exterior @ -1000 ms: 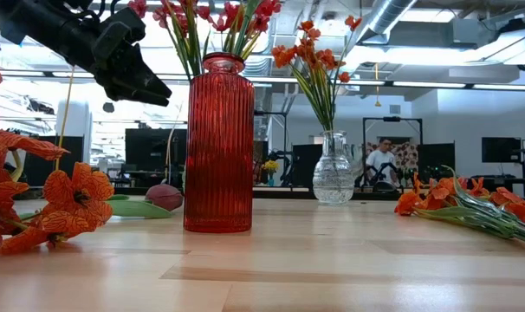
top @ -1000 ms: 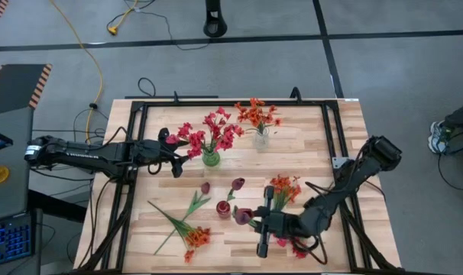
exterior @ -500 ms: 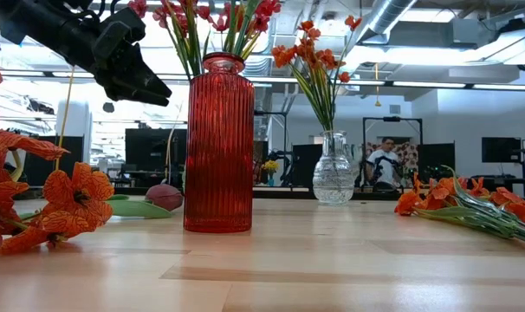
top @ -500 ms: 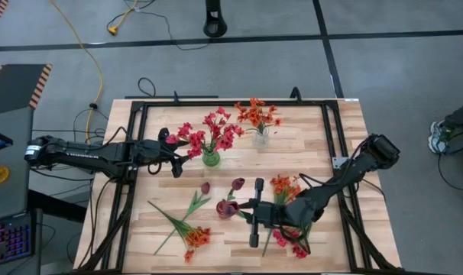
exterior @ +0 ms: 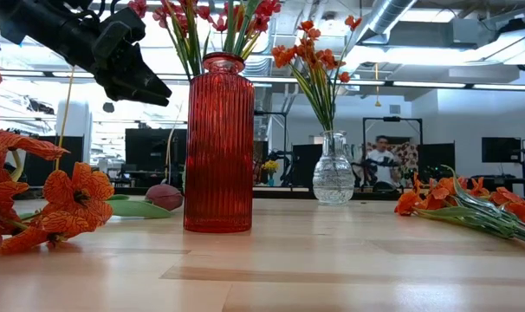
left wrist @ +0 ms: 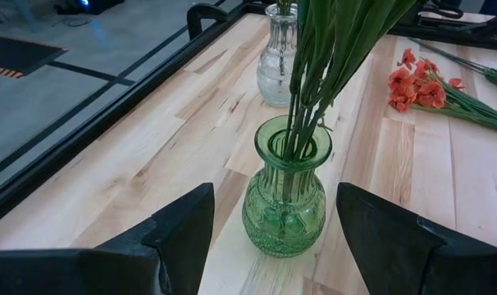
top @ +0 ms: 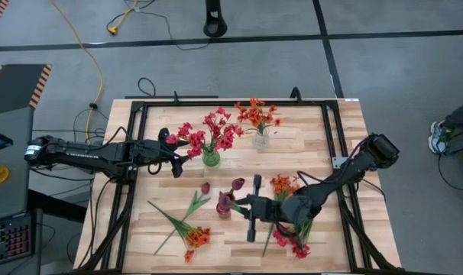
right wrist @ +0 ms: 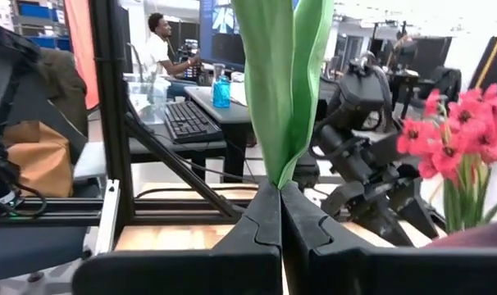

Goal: Sort flowers into vase by color
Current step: Put the right red flower into the red vase

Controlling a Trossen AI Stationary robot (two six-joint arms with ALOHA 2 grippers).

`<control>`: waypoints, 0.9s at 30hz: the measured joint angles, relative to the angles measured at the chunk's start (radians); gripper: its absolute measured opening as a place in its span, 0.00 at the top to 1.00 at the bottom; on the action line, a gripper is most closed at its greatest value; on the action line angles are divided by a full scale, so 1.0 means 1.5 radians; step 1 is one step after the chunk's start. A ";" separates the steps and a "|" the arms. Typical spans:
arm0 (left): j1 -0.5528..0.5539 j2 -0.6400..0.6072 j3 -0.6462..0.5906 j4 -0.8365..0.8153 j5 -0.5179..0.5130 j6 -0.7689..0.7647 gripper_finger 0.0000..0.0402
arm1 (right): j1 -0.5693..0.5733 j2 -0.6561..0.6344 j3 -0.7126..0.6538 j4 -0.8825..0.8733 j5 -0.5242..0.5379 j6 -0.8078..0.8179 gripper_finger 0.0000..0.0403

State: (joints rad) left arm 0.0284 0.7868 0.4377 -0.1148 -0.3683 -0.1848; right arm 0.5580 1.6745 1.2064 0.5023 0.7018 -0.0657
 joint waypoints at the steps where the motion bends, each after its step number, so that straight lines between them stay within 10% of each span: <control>1: 0.000 0.000 0.000 0.000 0.000 0.000 0.39 | -0.003 0.000 0.000 -0.004 0.000 0.006 0.96; 27: 0.000 0.000 0.000 0.000 -0.001 0.000 0.39 | -0.034 -0.001 0.000 -0.077 -0.033 0.063 0.85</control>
State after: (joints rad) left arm 0.0287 0.7868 0.4377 -0.1154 -0.3691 -0.1844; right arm 0.5068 1.6737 1.2064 0.3862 0.6518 0.0288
